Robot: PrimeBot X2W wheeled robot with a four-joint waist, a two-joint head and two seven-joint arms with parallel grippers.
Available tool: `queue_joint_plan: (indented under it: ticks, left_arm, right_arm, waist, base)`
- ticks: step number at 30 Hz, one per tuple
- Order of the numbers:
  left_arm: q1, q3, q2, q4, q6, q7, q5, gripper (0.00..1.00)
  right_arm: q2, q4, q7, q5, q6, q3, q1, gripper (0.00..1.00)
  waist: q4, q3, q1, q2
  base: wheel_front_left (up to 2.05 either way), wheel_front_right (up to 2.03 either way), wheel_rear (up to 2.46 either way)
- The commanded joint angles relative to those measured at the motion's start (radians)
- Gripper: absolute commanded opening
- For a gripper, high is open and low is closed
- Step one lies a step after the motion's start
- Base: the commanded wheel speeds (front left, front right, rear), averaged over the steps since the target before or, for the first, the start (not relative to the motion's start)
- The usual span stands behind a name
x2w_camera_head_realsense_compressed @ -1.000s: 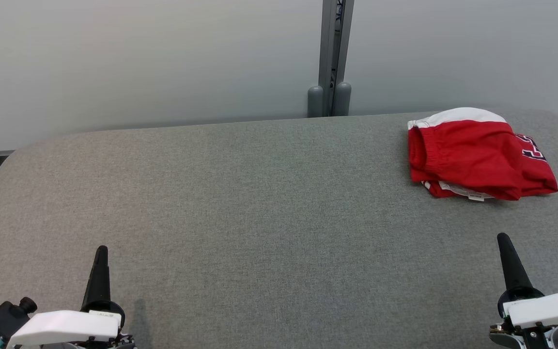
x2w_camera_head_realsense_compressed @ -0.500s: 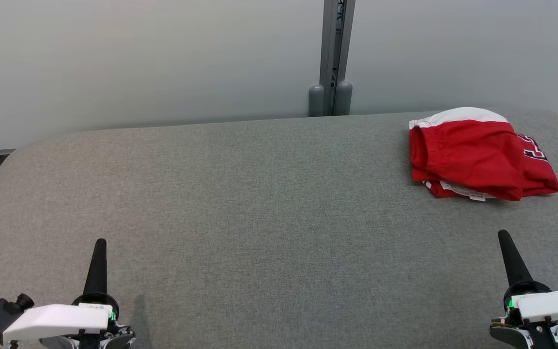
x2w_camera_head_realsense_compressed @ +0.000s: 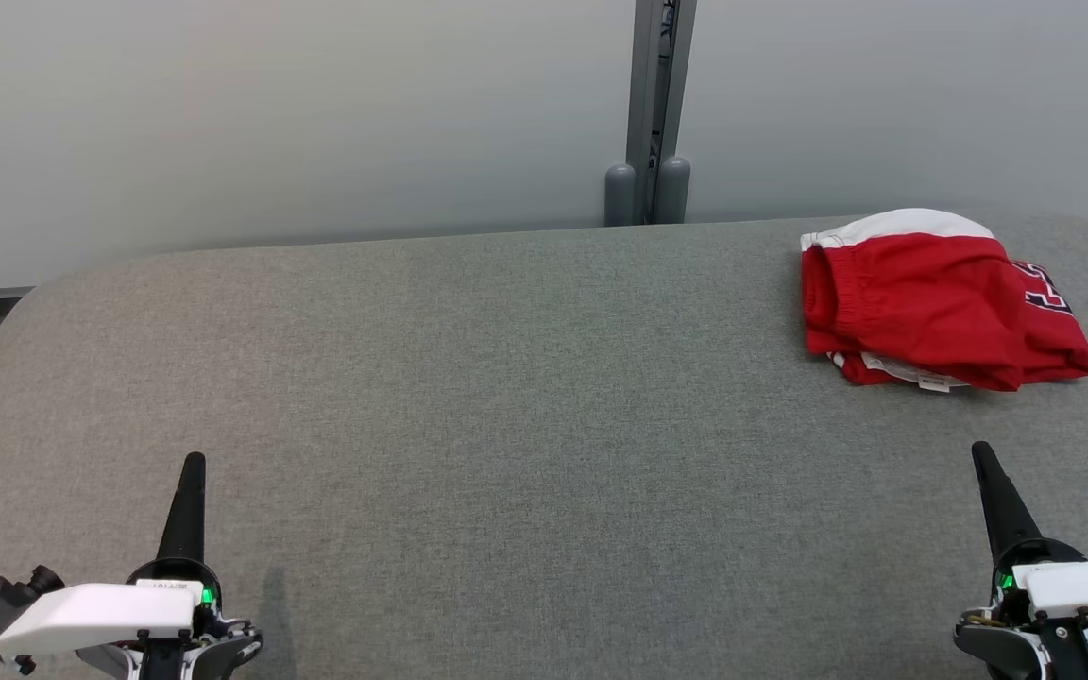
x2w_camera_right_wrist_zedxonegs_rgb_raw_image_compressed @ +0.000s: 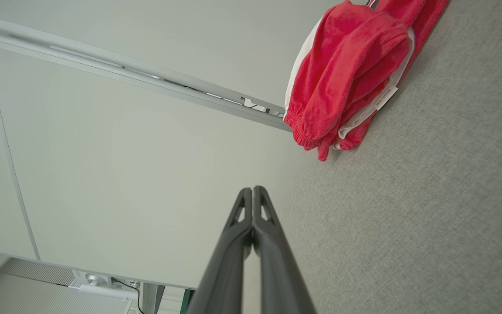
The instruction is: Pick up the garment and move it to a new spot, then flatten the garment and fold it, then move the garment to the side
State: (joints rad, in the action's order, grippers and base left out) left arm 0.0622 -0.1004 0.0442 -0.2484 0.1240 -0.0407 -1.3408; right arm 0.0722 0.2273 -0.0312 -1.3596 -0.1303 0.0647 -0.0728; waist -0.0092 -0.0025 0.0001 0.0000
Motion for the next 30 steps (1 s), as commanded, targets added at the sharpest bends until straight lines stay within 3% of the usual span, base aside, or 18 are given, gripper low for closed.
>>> queue_joint_plan:
  ticks: [1,30]
  left_arm:
    - [0.020,-0.006,0.006,0.008,0.007,-0.005,-0.020,0.00]
    - [0.051,-0.014,0.008,0.005,0.009,-0.064,-0.233,0.00]
  right_arm:
    - [0.004,-0.003,-0.005,-0.020,-0.001,0.008,-0.015,0.00]
    - [-0.012,0.015,-0.068,-0.224,-0.001,0.038,-0.037,0.00]
  waist:
    - [0.000,0.000,-0.0001,0.0000]
    - [0.007,0.005,-0.0001,0.0000]
  base:
    - [0.00,0.00,0.00]
    - [0.00,0.00,0.00]
